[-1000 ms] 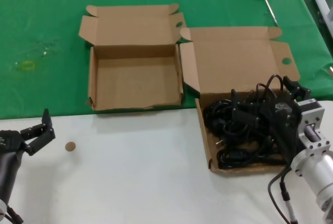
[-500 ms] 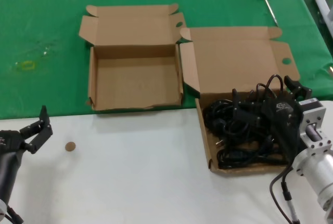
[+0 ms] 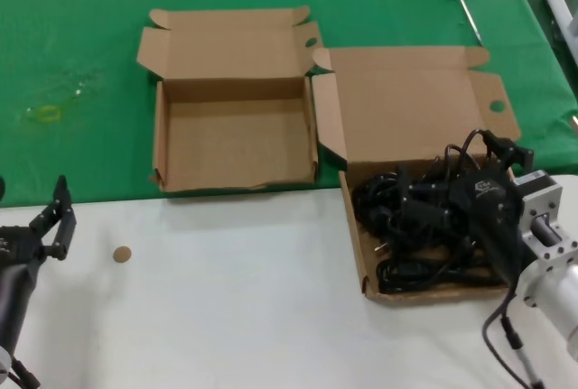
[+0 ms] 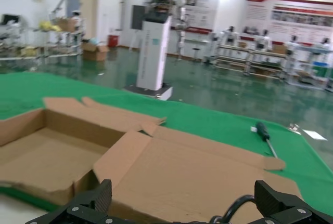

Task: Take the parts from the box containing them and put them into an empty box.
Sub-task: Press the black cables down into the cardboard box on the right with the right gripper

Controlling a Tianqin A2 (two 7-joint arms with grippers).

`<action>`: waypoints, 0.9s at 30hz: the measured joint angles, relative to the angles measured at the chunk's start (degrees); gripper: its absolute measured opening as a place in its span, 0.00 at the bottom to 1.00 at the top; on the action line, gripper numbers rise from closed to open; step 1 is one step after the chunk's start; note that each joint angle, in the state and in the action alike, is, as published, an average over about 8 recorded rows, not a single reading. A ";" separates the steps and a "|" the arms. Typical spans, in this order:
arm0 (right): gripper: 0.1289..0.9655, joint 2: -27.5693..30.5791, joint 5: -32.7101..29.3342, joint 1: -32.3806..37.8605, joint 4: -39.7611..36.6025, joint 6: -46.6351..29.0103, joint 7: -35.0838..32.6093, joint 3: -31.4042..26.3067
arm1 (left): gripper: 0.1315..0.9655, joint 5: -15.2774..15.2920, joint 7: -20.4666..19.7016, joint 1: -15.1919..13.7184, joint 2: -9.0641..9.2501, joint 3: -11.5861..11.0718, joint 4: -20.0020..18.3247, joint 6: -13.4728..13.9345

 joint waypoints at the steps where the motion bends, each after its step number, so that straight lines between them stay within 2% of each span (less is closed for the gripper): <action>1: 1.00 0.83 -0.02 0.06 0.12 -0.31 0.03 -0.30 | 0.57 0.00 0.00 0.00 0.00 0.00 0.00 0.00; 6: 1.00 5.00 -0.91 0.55 0.27 -3.35 -0.20 -1.05 | 0.40 0.00 0.00 0.00 0.00 0.00 0.00 0.00; 9: 1.00 7.37 -1.77 1.06 -0.01 -6.34 -0.98 -0.90 | 0.35 0.00 0.00 0.00 0.00 0.00 0.00 0.00; 15: 1.00 11.63 -2.66 2.81 -1.43 -15.09 -5.67 0.55 | 0.19 0.00 0.00 0.00 0.00 0.00 0.00 0.00; 19: 1.00 14.28 -2.67 4.72 -2.86 -21.85 -10.28 1.48 | 0.19 0.00 0.00 0.00 0.00 0.00 0.00 0.00; 27: 1.00 18.37 -2.96 10.03 -6.76 -33.36 -21.06 2.08 | 0.06 0.00 0.00 0.00 0.00 0.00 0.00 0.00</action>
